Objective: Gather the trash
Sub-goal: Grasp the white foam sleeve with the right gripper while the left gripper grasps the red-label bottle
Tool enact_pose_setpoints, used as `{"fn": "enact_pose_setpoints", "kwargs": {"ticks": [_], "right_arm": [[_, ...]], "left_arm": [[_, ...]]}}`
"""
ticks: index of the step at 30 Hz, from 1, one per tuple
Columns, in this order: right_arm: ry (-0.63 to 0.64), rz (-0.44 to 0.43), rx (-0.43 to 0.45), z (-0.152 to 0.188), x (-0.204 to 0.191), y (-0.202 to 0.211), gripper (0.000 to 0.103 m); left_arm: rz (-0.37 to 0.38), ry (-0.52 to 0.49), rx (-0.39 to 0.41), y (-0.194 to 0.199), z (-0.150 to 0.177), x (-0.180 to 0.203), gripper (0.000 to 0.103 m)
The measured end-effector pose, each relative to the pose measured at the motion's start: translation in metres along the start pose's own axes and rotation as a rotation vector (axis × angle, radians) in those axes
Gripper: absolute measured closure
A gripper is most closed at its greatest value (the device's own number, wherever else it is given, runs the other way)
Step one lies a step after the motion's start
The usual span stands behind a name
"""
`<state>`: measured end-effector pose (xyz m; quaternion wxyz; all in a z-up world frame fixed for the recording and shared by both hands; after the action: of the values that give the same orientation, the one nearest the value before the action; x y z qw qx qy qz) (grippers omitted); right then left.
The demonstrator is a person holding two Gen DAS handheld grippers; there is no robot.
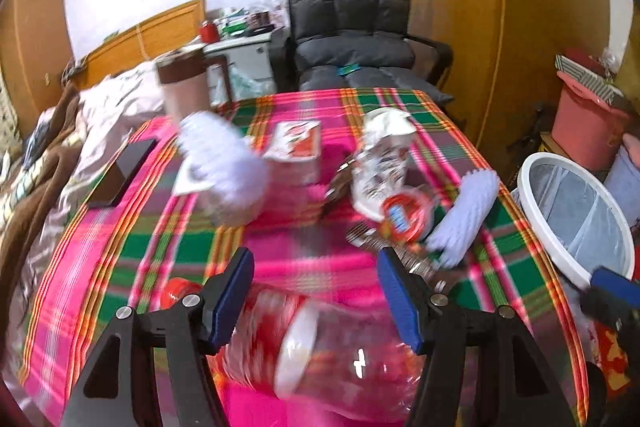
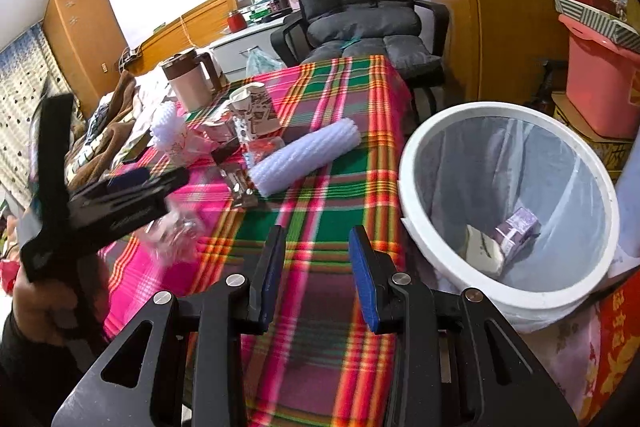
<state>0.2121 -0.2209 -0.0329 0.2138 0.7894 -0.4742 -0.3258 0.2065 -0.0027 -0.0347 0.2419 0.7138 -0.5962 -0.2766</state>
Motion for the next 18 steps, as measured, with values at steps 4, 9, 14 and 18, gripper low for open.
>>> {"fn": "enact_pose_setpoints", "kwargs": {"ticks": [4, 9, 14, 18], "right_arm": [[-0.02, -0.022, 0.007, -0.006, -0.006, -0.008, 0.065], [-0.057, -0.058, -0.006, -0.015, -0.009, -0.025, 0.043], [-0.078, -0.08, -0.036, -0.024, -0.011, -0.048, 0.043], [-0.107, -0.069, -0.066, -0.03, -0.01, -0.069, 0.043]], "left_arm": [[0.008, 0.085, 0.001, 0.013, 0.015, -0.035, 0.038], [0.032, 0.226, -0.003, 0.024, 0.035, -0.076, 0.033], [0.03, 0.397, -0.051, 0.029, 0.06, -0.114, 0.033], [0.062, 0.456, -0.073, 0.031, 0.07, -0.121, 0.03]]}}
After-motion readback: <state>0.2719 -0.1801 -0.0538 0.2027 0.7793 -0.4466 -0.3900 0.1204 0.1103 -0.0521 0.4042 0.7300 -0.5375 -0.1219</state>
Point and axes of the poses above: each gripper's, at about its wrist camera, not at the fingertips, and y roughly against the way its jaws point, x to its right, z to its underside, the point moved 4 cm from there along -y, roughly the way its jaws point, and after that the axes turned 5 degrees about -z, right-handed, at the moved point
